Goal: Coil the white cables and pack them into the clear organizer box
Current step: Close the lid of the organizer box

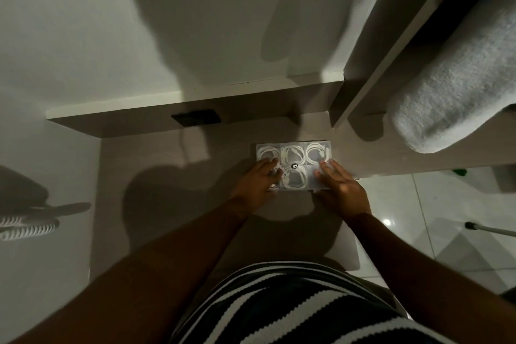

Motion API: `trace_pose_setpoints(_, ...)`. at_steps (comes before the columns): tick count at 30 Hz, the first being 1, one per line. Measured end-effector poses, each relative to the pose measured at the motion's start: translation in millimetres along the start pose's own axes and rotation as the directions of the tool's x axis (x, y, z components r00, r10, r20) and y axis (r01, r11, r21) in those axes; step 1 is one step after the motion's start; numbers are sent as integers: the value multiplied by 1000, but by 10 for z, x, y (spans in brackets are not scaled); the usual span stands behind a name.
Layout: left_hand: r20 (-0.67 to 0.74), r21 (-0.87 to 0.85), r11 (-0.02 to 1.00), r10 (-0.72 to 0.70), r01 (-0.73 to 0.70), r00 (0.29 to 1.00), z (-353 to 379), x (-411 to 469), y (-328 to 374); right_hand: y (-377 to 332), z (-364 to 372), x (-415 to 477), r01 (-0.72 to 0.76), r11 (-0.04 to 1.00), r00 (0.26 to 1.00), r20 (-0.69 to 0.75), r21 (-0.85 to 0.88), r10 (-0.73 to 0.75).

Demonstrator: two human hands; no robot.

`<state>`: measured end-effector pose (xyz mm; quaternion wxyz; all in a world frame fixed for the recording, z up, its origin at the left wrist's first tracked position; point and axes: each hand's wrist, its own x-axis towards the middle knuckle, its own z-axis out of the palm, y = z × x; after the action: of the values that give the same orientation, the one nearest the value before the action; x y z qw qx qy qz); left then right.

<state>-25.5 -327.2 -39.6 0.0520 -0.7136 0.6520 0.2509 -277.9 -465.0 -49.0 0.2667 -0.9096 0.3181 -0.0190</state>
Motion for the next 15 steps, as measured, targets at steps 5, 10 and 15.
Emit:
trace_pose_setpoints(5,103,157,988,-28,12,994,82,47,107,-48,30,22,-75,996,996,51,-58,78)
trace_pose_setpoints(10,149,192,980,-81,52,986,99,98,214,-88,66,16,-138,988,984,105,-74,145)
trace_pose_setpoints(15,114,189,979,-106,83,988,-89,219,230,-63,11,137,-10,984,1000,-14,-177,7)
